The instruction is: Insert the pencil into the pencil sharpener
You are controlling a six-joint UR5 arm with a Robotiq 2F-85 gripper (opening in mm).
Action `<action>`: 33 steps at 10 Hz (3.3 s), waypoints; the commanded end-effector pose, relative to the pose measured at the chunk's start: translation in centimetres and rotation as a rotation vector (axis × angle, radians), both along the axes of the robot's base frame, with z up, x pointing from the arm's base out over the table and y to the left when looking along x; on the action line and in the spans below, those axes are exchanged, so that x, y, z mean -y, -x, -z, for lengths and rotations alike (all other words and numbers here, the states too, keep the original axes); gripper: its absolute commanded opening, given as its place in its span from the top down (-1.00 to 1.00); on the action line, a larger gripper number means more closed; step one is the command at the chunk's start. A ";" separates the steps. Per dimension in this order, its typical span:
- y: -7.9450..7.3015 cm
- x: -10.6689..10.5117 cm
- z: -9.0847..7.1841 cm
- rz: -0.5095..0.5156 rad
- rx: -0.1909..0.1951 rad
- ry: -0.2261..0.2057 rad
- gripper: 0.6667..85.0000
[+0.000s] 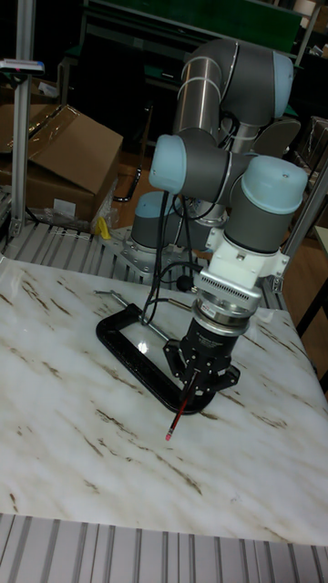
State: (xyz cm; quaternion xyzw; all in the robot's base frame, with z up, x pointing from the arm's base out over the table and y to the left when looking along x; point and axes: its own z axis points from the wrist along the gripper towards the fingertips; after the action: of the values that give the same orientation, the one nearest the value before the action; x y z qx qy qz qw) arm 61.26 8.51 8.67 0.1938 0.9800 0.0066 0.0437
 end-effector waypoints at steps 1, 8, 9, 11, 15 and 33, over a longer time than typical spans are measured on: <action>0.5 -0.9 -0.1 -0.030 -0.022 -0.038 0.99; -0.2 0.3 1.2 -0.027 -0.013 -0.018 0.99; -0.1 0.0 1.2 -0.003 -0.018 -0.030 0.99; 0.2 0.8 1.4 0.028 -0.021 -0.019 0.99; 1.0 2.4 2.5 0.091 -0.031 -0.011 0.99; 1.0 5.3 2.5 0.152 0.081 -0.031 0.99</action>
State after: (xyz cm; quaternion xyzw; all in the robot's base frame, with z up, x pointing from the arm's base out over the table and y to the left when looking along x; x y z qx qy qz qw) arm 60.45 3.77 5.92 0.2605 0.9627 0.0218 0.0697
